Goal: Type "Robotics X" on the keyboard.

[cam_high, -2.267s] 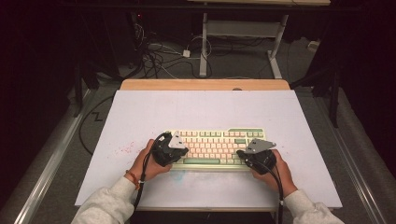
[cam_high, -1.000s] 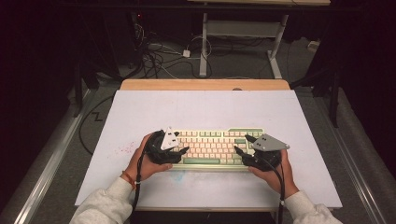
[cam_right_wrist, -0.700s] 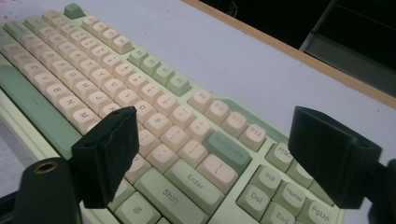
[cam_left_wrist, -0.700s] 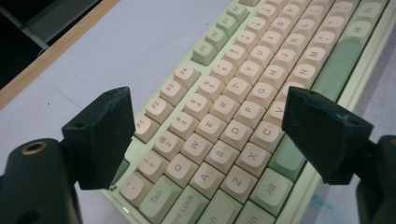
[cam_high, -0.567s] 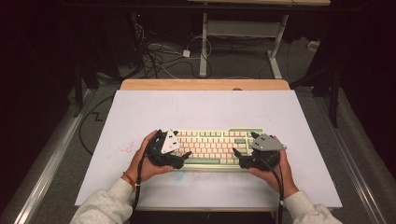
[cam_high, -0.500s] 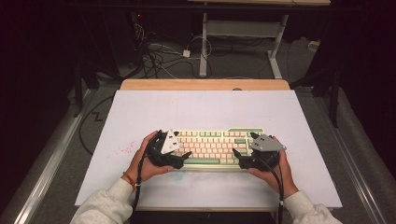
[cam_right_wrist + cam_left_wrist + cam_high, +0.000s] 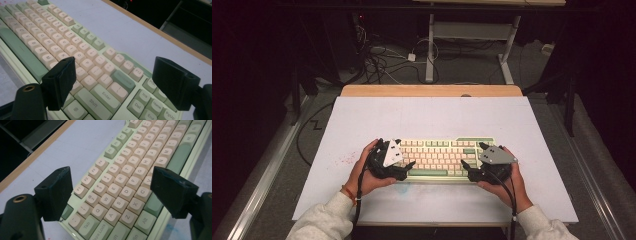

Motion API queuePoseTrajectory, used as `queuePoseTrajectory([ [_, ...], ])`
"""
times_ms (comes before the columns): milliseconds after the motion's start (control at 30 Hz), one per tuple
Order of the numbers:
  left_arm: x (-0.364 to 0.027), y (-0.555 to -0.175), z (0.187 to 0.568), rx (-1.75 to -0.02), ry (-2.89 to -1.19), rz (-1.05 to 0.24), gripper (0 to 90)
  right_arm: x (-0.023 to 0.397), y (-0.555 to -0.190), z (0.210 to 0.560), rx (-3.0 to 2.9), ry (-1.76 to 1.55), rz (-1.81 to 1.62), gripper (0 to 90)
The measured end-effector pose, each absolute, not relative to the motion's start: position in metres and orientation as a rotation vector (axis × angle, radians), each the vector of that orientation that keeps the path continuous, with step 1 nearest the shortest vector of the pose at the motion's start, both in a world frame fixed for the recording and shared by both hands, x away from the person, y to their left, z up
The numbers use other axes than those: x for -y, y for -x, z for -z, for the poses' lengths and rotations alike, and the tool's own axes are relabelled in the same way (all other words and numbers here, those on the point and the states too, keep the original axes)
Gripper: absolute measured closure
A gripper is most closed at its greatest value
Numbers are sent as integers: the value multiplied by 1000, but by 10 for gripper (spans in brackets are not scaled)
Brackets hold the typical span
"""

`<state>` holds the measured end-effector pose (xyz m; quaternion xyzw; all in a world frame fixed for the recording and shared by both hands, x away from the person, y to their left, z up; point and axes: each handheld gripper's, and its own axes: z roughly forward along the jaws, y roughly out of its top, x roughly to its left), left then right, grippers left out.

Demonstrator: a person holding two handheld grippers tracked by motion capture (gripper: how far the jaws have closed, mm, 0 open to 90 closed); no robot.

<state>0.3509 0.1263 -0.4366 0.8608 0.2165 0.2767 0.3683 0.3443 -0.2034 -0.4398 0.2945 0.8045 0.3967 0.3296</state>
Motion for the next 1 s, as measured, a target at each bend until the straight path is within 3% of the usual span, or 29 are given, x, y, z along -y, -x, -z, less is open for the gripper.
queuePoseTrajectory([
  [1000, -137, -330, 432, -538, -2197, -768, 167, 212, -326, 430, -2083, -749, -1059, 199],
])
